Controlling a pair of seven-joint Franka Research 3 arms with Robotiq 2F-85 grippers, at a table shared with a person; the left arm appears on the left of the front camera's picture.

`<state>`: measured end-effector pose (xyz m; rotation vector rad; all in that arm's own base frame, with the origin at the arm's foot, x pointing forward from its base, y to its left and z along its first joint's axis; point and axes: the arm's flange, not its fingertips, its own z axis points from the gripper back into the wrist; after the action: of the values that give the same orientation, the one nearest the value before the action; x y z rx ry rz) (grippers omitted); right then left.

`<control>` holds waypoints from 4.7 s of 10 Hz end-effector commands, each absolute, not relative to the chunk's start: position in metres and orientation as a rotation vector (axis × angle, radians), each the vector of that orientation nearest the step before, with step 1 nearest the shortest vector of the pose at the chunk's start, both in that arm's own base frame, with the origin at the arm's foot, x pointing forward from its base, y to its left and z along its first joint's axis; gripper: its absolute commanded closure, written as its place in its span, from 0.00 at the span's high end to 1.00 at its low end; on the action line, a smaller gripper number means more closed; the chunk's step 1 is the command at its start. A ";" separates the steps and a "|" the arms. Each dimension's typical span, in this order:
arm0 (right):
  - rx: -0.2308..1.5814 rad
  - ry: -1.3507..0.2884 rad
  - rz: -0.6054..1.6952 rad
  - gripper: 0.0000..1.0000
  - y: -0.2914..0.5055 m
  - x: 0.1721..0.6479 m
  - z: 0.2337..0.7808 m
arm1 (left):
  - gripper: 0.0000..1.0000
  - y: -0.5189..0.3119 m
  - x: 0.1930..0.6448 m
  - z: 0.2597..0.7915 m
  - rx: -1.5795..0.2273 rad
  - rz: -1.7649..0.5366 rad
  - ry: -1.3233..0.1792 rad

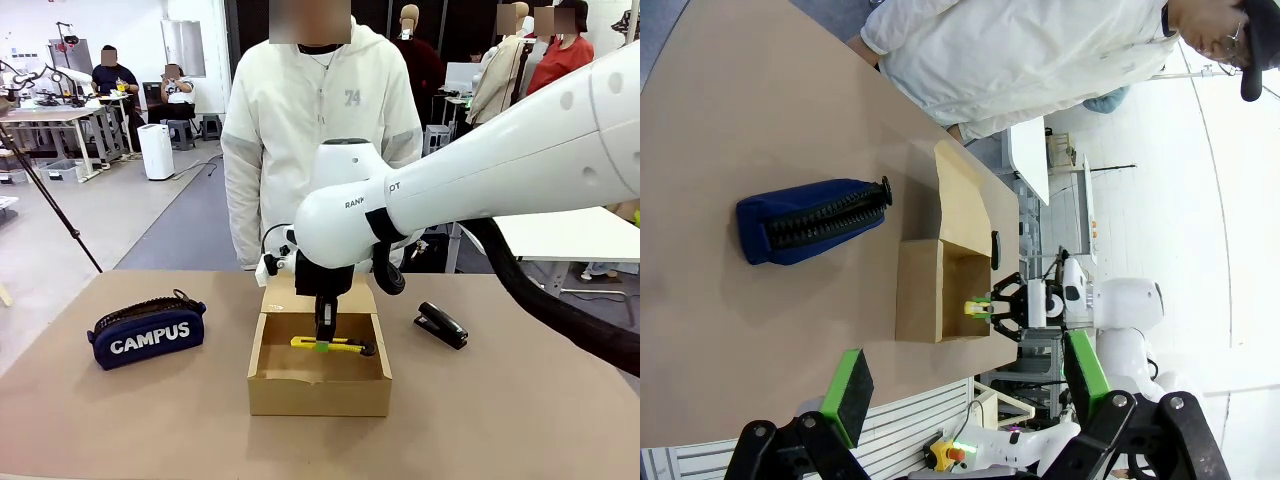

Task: Pack the items into the box.
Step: Pick up the item indicated by the person and place it inside the Mailer Box.

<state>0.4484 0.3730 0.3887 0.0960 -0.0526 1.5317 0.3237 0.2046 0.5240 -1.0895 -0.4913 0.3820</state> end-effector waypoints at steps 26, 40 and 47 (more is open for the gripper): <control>1.584 -0.234 -0.434 1.00 -0.084 0.349 0.470 | 1.00 0.206 0.323 0.524 -1.086 0.369 -0.492; 1.270 0.014 -0.237 1.00 -0.104 0.342 0.465 | 1.00 0.206 0.323 0.524 -1.086 0.369 -0.492; 1.270 0.014 -0.237 1.00 -0.104 0.342 0.465 | 1.00 0.206 0.323 0.524 -1.086 0.369 -0.492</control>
<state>0.3432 -0.1005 0.4617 1.2670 0.0141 -0.2558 0.3234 0.2050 0.5237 -1.0885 -0.4909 0.3834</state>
